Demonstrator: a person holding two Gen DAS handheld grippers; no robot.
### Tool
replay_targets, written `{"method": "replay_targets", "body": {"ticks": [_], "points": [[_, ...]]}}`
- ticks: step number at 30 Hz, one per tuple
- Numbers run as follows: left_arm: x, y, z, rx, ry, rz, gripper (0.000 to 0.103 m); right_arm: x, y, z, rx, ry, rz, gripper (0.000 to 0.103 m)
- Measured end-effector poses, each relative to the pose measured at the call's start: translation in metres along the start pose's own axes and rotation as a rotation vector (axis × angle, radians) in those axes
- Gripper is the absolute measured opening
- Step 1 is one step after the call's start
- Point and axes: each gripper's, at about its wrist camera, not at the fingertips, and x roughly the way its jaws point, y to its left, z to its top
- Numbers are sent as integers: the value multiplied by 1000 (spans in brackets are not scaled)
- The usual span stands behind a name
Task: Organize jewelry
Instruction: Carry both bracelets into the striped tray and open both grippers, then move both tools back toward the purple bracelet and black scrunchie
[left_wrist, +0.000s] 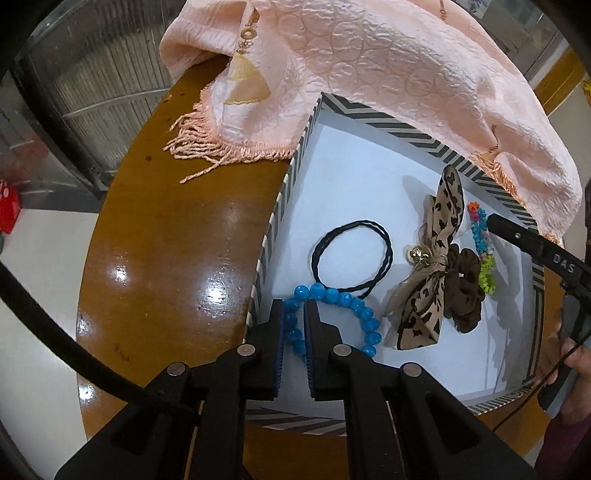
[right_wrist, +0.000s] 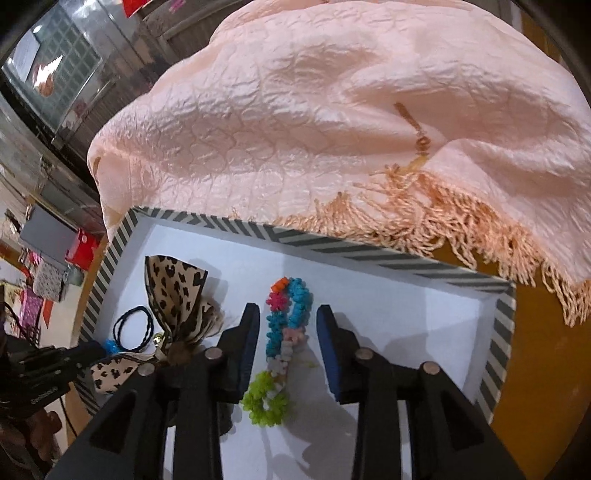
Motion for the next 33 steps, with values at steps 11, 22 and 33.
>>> {"method": "replay_targets", "body": {"ticks": [11, 22, 33], "points": [[-18, -9, -11, 32, -49, 35, 25, -40, -3, -21, 26, -24, 9, 46], [-53, -7, -31, 60, -119, 66, 25, -76, 25, -53, -36, -35, 20, 49], [-89, 0, -63, 84, -166, 72, 25, -112, 62, -97, -103, -50, 28, 55]]}}
